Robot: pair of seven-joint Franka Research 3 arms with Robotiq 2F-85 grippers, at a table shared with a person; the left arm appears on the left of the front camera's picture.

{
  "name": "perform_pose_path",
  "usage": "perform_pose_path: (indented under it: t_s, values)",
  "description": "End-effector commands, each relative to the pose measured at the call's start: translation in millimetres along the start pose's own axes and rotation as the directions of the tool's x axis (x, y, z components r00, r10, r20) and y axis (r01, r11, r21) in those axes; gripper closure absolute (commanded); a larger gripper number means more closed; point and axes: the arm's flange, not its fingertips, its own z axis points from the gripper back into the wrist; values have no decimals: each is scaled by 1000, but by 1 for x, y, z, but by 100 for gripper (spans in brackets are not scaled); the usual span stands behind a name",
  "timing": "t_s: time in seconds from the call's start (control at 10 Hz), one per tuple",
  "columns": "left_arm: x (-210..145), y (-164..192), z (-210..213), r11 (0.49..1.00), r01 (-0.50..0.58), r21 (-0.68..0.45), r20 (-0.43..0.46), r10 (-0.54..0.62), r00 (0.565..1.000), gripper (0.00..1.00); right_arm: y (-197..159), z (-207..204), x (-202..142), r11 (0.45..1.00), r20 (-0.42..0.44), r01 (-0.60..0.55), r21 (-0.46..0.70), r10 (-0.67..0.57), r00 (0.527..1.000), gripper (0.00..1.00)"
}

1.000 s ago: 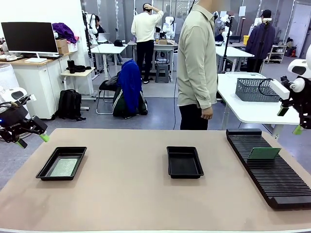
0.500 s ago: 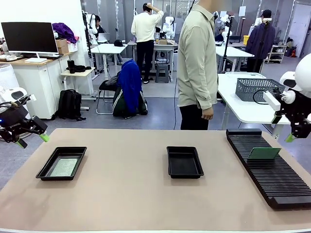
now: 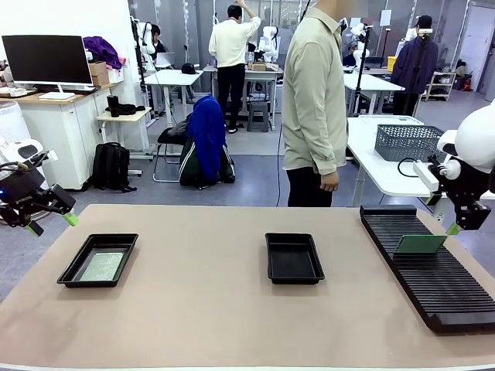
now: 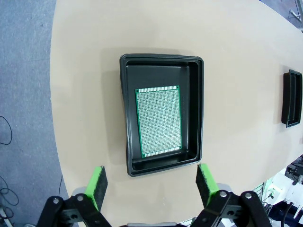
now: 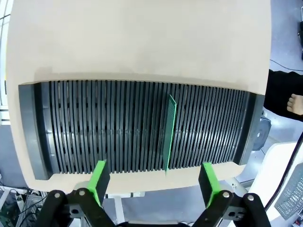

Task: Inspect and transfer BCBs to ESD trays.
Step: Pick up the Blank PCB from the PCB Rack and place it in the right ESD tray.

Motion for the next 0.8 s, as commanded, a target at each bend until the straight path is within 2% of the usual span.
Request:
perform_pose_path:
  t_s: [0.0,0.7]
  values:
    - [1,1,-1,1000,0,-1,9,0,1000,0,-1,-17,-9,1000,40,-9,-28,10,999,0]
    - [1,1,-1,1000,0,-1,9,0,1000,0,-7,-58,-19,998,40,4,-65,-2,999,0]
